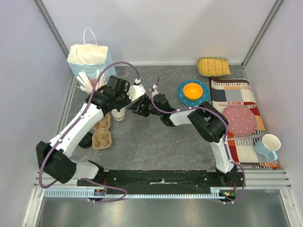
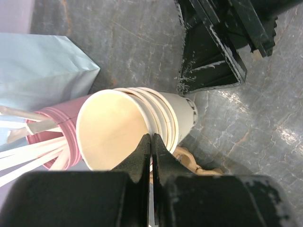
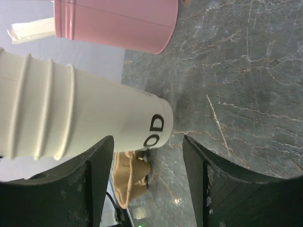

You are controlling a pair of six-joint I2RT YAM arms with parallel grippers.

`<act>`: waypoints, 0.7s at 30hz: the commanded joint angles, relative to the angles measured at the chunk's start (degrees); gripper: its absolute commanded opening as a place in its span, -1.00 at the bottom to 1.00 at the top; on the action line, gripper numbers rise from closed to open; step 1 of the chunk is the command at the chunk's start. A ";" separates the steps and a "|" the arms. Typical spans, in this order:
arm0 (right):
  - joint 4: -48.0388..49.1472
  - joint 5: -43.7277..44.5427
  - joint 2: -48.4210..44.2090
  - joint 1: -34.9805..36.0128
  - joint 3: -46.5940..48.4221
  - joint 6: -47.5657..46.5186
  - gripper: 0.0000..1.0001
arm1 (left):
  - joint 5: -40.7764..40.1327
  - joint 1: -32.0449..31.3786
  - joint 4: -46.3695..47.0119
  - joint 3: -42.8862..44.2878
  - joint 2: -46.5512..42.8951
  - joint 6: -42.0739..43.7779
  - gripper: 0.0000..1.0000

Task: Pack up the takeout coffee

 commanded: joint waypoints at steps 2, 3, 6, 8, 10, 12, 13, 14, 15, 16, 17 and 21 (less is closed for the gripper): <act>-2.81 1.98 -3.55 0.37 0.00 -4.38 0.37 | -0.39 -0.25 4.56 -1.88 -1.99 -1.26 -0.96; -3.34 2.25 -4.52 0.46 -0.18 -5.53 0.39 | -0.65 -0.25 4.91 -2.58 -2.17 -1.26 -0.96; -3.53 2.25 -7.32 -0.50 -2.02 -9.13 0.48 | -0.66 -0.25 6.14 -3.46 -2.78 -0.91 -0.96; -5.18 1.73 -9.00 -2.60 -3.77 -11.67 0.51 | 1.18 -0.25 6.75 -4.52 -3.40 0.66 -0.96; -8.34 1.98 -12.51 -4.10 -4.57 -14.75 0.55 | 1.89 -0.25 7.55 -6.54 -4.28 1.38 -0.95; -13.70 3.29 -16.10 -5.69 -4.93 -20.35 0.62 | 3.81 -0.25 7.90 -7.77 -4.80 2.26 -0.95; -15.72 3.65 -17.08 -6.04 -4.58 -22.22 0.64 | 4.78 -0.25 7.90 -8.12 -4.89 2.52 -0.96; -19.40 3.74 -18.31 -6.48 -3.09 -23.98 0.65 | 7.40 -0.25 7.47 -8.48 -4.98 3.13 -0.96; -21.43 3.48 -18.50 -6.75 -1.95 -27.13 0.68 | 8.56 -0.25 7.03 -8.83 -4.81 3.49 -0.96; -23.20 3.13 -18.59 -6.92 -0.63 -28.11 0.69 | 9.44 -0.25 6.85 -8.92 -4.63 3.84 -0.96; -25.39 2.52 -18.15 -7.62 1.73 -28.73 0.69 | 10.93 -0.25 6.76 -9.09 -4.54 4.28 -0.95; -27.51 -1.44 -15.61 -8.16 7.19 -29.09 0.60 | 12.44 -0.33 6.67 -9.62 -4.45 5.51 -0.95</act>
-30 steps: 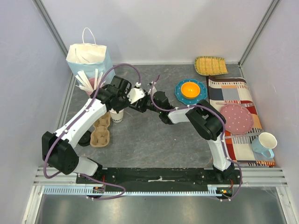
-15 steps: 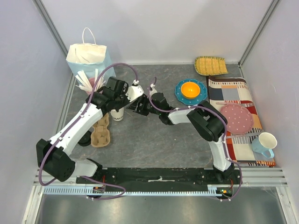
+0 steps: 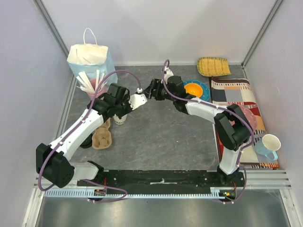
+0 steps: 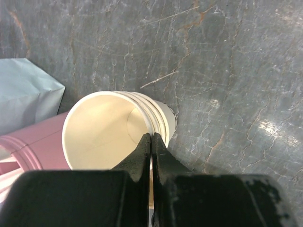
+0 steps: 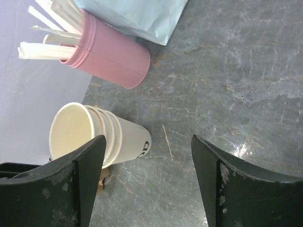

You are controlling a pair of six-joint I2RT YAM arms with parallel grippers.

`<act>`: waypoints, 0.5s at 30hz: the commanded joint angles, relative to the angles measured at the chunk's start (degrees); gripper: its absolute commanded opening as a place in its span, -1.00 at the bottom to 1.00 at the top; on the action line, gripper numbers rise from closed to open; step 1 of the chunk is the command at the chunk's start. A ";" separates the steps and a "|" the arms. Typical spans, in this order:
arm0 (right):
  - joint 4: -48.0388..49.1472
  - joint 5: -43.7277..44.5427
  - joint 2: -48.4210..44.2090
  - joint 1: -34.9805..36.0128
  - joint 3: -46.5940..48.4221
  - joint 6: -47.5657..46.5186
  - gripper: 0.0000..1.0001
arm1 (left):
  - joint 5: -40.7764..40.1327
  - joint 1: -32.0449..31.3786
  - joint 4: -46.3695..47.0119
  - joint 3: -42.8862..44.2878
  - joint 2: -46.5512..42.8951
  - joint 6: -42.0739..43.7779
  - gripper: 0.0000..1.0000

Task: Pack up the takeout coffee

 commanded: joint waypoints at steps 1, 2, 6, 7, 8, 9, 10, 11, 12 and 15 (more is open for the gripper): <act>-6.79 -4.69 1.86 0.35 8.55 -4.87 0.59 | 4.92 -0.33 1.51 -0.40 -1.09 2.91 -0.95; -7.24 -5.05 3.17 1.05 9.79 -4.96 0.58 | 5.36 -0.33 1.51 0.21 -1.09 2.73 -0.95; -11.28 -3.13 4.94 3.68 14.72 -8.21 0.61 | 4.49 -0.33 1.60 1.36 -1.62 2.03 -0.95; -11.90 -2.60 5.03 3.95 15.51 -8.56 0.61 | 4.05 -0.33 1.95 1.27 -1.70 1.94 -0.95; -11.90 -2.16 5.03 4.30 15.60 -8.65 0.60 | 3.26 -0.33 2.30 1.19 -1.97 2.03 -0.95; -11.90 -1.98 5.12 4.39 15.69 -8.57 0.60 | 3.08 -0.33 2.39 0.84 -1.97 1.94 -0.96; -11.99 -1.81 5.03 4.39 15.87 -8.65 0.61 | 3.08 -0.33 2.65 0.57 -2.14 1.94 -0.95; -12.08 -1.63 4.95 4.48 15.87 -8.91 0.61 | 3.08 -0.33 2.65 0.48 -2.14 1.86 -0.95; -12.25 -1.20 4.94 4.57 15.96 -9.00 0.61 | 3.34 -0.33 2.65 0.13 -2.32 1.77 -0.95; -13.04 -0.67 5.12 5.09 16.48 -9.79 0.61 | 4.13 -0.33 2.74 0.39 -2.50 0.63 -0.95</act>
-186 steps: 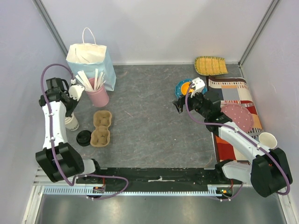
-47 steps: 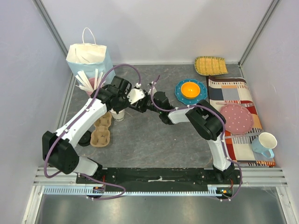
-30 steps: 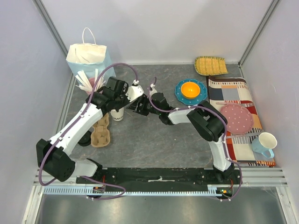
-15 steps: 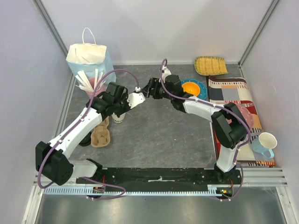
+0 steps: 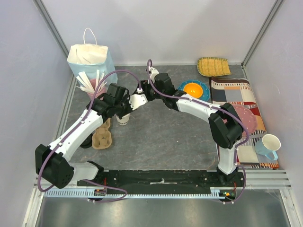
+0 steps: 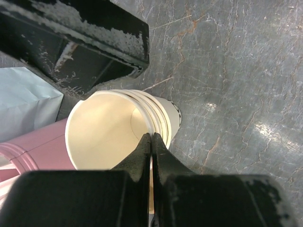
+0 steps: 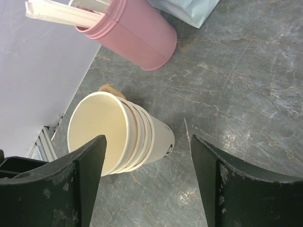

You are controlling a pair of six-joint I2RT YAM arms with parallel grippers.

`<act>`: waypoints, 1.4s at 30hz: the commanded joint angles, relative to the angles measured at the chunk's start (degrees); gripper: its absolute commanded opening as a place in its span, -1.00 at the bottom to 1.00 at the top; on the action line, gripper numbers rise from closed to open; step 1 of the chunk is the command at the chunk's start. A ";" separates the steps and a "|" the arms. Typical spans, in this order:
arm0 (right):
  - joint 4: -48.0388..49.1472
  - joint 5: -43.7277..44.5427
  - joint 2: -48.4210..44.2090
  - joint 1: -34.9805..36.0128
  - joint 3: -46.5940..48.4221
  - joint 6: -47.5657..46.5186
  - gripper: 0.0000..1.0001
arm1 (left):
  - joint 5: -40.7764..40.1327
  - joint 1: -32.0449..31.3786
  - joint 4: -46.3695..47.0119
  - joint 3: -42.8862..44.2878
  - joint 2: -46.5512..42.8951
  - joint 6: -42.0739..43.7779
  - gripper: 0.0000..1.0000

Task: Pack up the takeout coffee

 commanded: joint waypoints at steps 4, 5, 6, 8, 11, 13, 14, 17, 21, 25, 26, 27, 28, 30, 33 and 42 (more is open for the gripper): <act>-3.50 3.01 1.17 0.90 4.60 -3.88 0.61 | 1.07 -0.33 2.52 0.97 -1.91 -0.69 -0.92; -3.59 3.19 1.25 1.08 4.78 -3.88 0.61 | 0.98 -0.33 2.35 0.27 -1.99 -0.52 -0.86; -3.60 3.28 1.34 1.17 4.78 -4.06 0.61 | 1.07 -0.33 2.26 0.00 -2.17 -0.52 -0.70; -3.94 3.54 1.69 1.43 5.30 -4.32 0.61 | 1.33 -0.33 1.21 -0.44 -2.17 -0.25 -0.47; -4.65 3.54 2.48 1.96 6.44 -4.76 0.61 | 0.02 -0.33 0.42 0.26 -2.78 -0.87 -0.19; -5.44 3.63 3.18 2.48 7.76 -5.46 0.61 | -2.52 -0.33 0.24 1.31 -3.40 -1.66 -0.05; -5.70 3.54 3.45 2.66 8.20 -5.72 0.61 | -3.40 -0.33 -0.02 1.84 -3.40 -2.09 -0.01; -6.76 3.63 4.33 3.28 10.13 -6.78 0.59 | -6.30 -0.33 -1.78 4.56 -4.10 -4.11 0.08; -9.74 4.59 4.51 4.06 12.86 -9.24 0.51 | -13.49 -0.07 -4.85 10.96 -5.50 -10.96 0.20; -13.08 6.61 4.68 4.94 14.97 -14.06 0.39 | -11.60 9.11 -5.30 14.50 -7.97 -19.22 0.27; -14.57 8.27 4.86 5.29 15.93 -15.03 0.36 | -9.85 11.68 -5.30 14.93 -8.84 -22.54 0.22; -15.45 9.07 5.29 6.25 16.64 -16.44 0.30 | -6.35 14.14 -5.21 15.11 -9.02 -23.79 0.18; -16.42 10.21 5.65 6.70 17.34 -17.41 0.28 | -5.27 18.26 -5.12 14.94 -9.20 -25.02 0.11; -19.06 12.58 6.87 8.19 19.89 -20.66 0.25 | -1.95 21.54 -4.86 13.19 -9.90 -27.84 -0.10; -21.52 15.58 8.37 9.69 22.88 -24.35 0.23 | 0.18 25.41 -3.46 9.68 -10.87 -29.34 -0.15; -25.74 17.34 12.59 11.98 28.51 -30.60 0.06 | 4.93 30.95 -0.91 4.66 -9.55 -28.73 0.03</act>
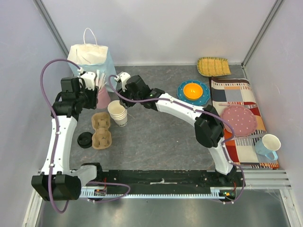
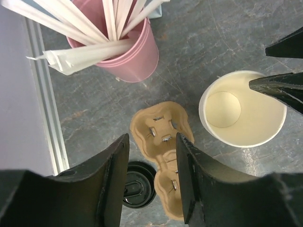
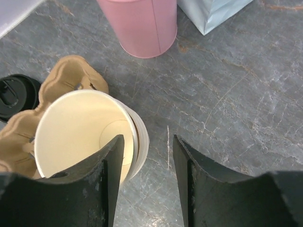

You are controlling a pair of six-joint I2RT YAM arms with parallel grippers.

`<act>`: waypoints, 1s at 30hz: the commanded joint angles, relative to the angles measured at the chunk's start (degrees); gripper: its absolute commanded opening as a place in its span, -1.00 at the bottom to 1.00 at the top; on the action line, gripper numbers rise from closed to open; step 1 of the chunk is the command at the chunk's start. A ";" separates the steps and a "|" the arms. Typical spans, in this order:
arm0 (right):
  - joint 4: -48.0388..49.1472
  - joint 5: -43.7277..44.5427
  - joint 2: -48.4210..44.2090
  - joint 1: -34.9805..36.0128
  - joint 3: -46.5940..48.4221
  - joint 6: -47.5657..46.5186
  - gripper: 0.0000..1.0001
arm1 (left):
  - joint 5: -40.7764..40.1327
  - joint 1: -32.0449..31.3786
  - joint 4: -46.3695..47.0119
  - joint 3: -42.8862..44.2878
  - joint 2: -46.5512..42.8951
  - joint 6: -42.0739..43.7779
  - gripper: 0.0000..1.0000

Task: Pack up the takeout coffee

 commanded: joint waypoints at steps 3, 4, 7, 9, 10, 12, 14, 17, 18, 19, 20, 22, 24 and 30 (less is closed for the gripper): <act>-2.29 2.17 1.82 1.27 3.83 -5.22 -0.13 | 5.75 1.34 3.29 -2.08 0.85 -2.32 0.02; -2.38 3.57 1.82 1.53 4.01 -5.58 -0.27 | 6.27 1.43 3.29 -2.60 1.03 -2.15 0.02; -2.38 5.24 1.12 2.24 4.18 -7.41 -0.49 | 7.51 1.43 3.38 -3.22 1.03 -1.27 0.02; -2.29 6.12 0.59 2.94 4.19 -8.30 -0.49 | 9.35 1.34 3.38 -3.57 0.94 -0.48 0.02; -2.29 6.56 0.07 3.12 4.27 -9.00 -0.49 | 10.84 1.43 3.38 -3.92 0.77 -0.39 0.03; -2.55 7.00 -0.46 3.38 4.19 -9.10 -0.49 | 12.77 1.34 3.29 -4.10 1.12 0.48 0.05; -2.82 7.97 -1.34 3.38 4.19 -8.92 -0.52 | 16.29 1.34 3.29 -4.89 1.29 1.36 0.08; -2.99 8.24 -2.40 3.21 3.31 -9.36 -0.99 | 19.98 1.34 5.13 -6.73 1.30 3.38 0.11; -2.99 8.24 -2.57 3.12 2.87 -9.36 -1.00 | 20.86 1.34 6.53 -7.26 1.21 4.52 0.10; -3.17 8.06 -2.75 3.03 2.87 -9.36 -1.00 | 22.87 1.34 7.15 -8.22 1.03 5.14 0.10; -3.43 7.71 -2.75 2.86 2.87 -8.75 -1.00 | 23.85 1.34 7.77 -8.58 1.03 5.76 0.10; -4.22 6.84 -3.10 1.89 2.78 -7.78 -1.00 | 25.69 1.43 10.40 -9.46 0.94 6.11 0.10; -4.40 4.82 -4.06 1.01 1.90 -6.55 -1.00 | 27.89 1.95 12.68 -10.16 0.68 6.38 0.11; -4.14 -4.41 -5.21 -3.21 1.63 -1.89 -1.00 | 31.07 2.13 14.81 -10.44 3.13 6.12 0.21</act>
